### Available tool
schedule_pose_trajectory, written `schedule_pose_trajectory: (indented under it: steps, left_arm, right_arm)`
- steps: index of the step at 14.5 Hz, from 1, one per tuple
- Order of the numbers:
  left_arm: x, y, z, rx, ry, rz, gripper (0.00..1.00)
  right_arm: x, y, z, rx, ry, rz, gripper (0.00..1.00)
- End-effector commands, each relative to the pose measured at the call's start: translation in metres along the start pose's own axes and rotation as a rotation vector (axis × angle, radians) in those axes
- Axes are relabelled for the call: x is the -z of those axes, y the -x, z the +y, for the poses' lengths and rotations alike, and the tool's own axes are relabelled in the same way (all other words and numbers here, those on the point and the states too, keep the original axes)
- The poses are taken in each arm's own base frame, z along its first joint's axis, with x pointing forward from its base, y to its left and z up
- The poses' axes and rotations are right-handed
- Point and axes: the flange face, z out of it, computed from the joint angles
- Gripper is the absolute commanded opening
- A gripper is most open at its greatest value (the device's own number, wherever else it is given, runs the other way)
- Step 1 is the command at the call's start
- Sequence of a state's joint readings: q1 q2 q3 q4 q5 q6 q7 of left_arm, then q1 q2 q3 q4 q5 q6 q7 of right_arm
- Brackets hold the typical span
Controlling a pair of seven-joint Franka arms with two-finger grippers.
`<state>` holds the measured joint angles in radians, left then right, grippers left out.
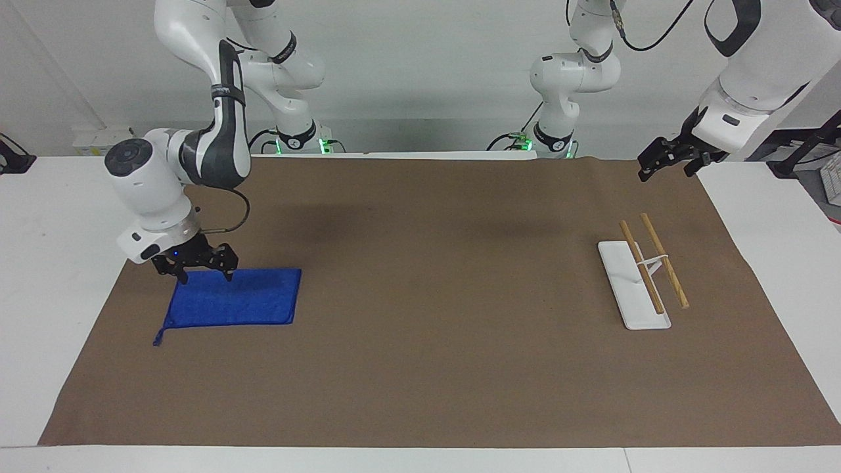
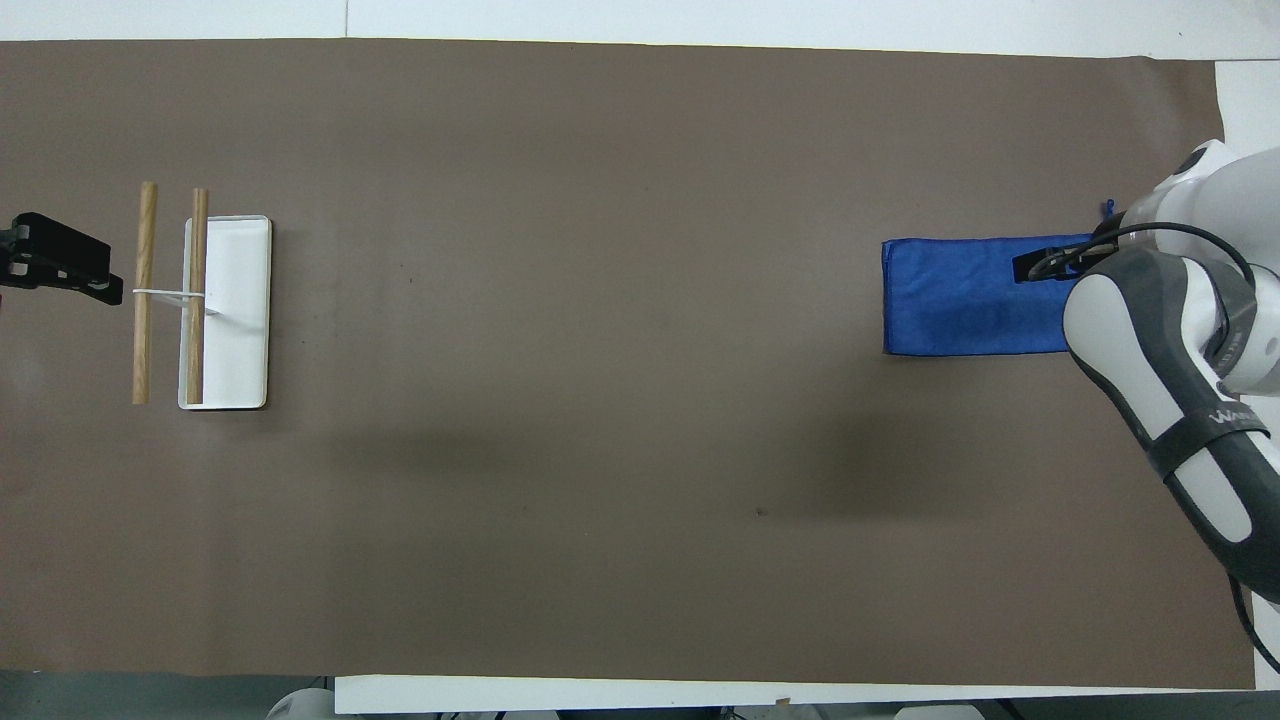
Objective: Right arm passes towel to left arm to hang
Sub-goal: 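Close the right gripper on the blue towel and lift it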
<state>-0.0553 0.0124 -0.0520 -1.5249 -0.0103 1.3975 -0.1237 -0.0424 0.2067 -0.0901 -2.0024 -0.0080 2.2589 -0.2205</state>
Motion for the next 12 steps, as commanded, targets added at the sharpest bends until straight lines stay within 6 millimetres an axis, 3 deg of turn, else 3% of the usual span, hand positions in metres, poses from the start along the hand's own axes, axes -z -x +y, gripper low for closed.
schedule_pose_trajectory:
  steps: [1, 4, 6, 12]
  left_arm:
    - [-0.002, 0.002, -0.004, 0.001, 0.006, 0.001, 1.0]
    - [-0.002, 0.002, -0.004, 0.001, 0.006, 0.001, 1.0]
    - [-0.002, 0.002, -0.004, 0.001, 0.006, 0.001, 1.0]
    - [-0.002, 0.002, -0.004, 0.001, 0.006, 0.001, 1.0]
  right_arm:
    - [-0.027, -0.001, 0.003, 0.066, -0.001, 0.004, 1.0]
    - [-0.058, 0.01, 0.007, 0.065, 0.006, 0.02, 1.0]
    - [-0.062, 0.011, 0.008, 0.064, 0.006, 0.017, 1.0]
    - [-0.069, 0.015, 0.007, 0.064, 0.002, 0.003, 0.87]
